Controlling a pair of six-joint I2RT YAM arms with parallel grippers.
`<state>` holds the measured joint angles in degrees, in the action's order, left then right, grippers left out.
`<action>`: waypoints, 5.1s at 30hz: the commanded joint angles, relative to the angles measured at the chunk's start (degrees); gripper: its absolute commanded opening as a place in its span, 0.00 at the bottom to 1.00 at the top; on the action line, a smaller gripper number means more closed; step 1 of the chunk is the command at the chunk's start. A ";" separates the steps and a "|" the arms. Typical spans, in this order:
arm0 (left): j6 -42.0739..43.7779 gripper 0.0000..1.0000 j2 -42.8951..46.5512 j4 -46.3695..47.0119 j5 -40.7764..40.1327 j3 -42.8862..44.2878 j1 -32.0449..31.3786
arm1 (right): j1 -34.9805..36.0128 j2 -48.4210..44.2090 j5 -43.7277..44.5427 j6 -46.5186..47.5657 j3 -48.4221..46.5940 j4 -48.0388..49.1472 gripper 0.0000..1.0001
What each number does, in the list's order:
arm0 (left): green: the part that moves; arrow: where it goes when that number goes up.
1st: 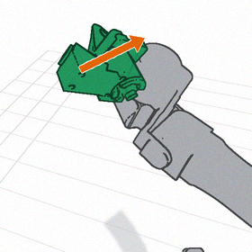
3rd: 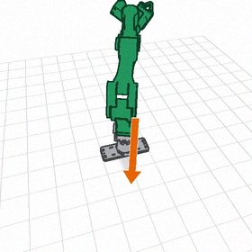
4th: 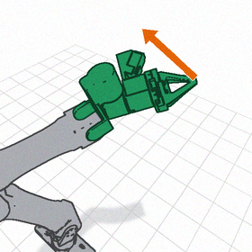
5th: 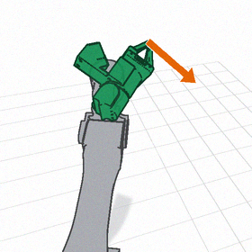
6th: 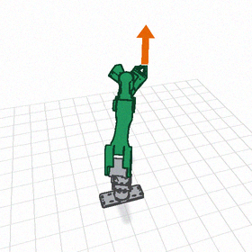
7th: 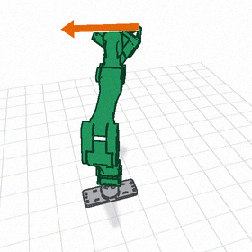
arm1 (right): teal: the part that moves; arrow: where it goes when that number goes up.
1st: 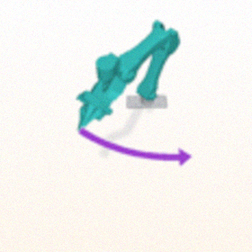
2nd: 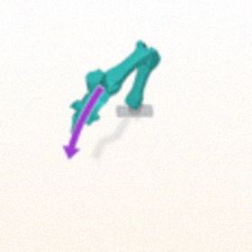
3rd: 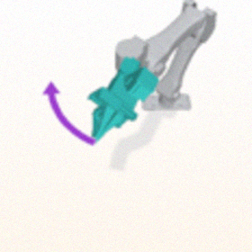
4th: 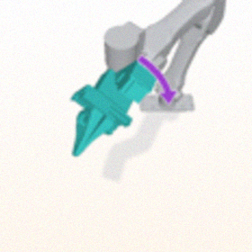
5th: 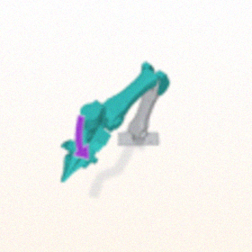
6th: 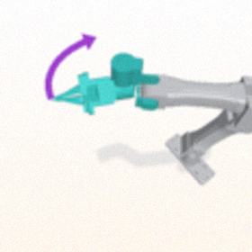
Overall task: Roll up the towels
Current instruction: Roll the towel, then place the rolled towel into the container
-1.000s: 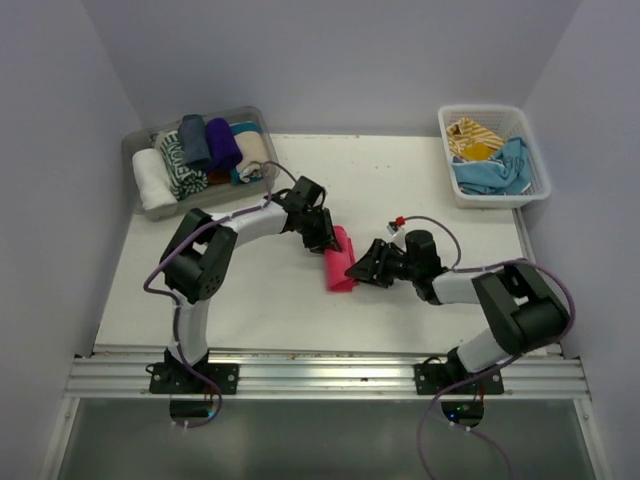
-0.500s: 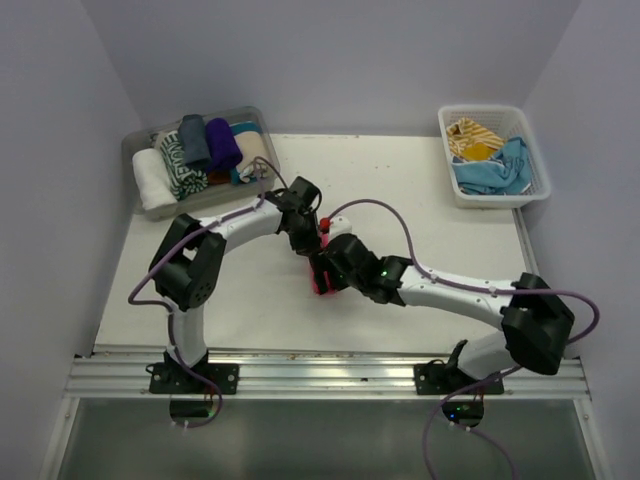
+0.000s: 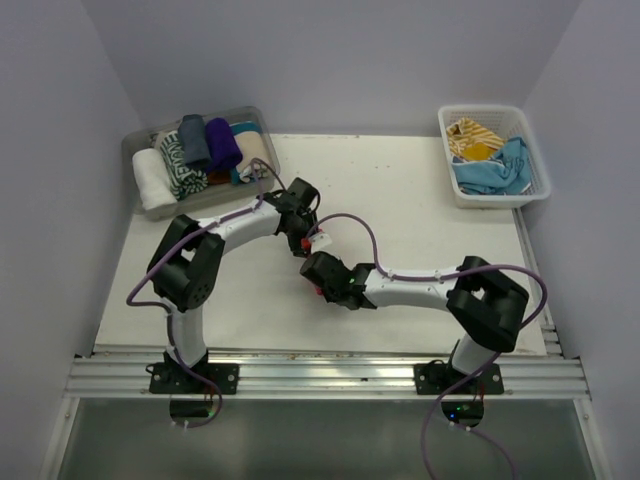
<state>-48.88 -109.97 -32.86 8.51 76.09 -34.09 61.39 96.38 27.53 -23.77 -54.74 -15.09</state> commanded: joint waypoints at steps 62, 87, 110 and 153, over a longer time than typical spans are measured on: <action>1.16 0.68 2.31 2.54 4.14 -5.34 1.21 | -18.58 -0.85 -41.06 -17.80 17.03 43.47 0.05; 17.67 0.05 4.58 -17.31 -14.93 9.51 4.46 | -20.16 -14.10 -35.98 -13.59 16.95 26.70 0.81; 28.93 0.03 6.00 -28.22 -19.06 31.64 20.44 | -20.78 -4.02 -33.50 -14.55 -1.76 18.78 0.80; 31.04 0.04 12.77 -23.04 -10.54 33.95 39.27 | -24.21 52.33 -26.21 -20.79 -82.72 0.59 0.39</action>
<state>-18.81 -99.57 -58.72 -3.16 110.78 4.82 37.41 148.40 2.81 -43.33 -134.54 -15.81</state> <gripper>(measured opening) 0.299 0.430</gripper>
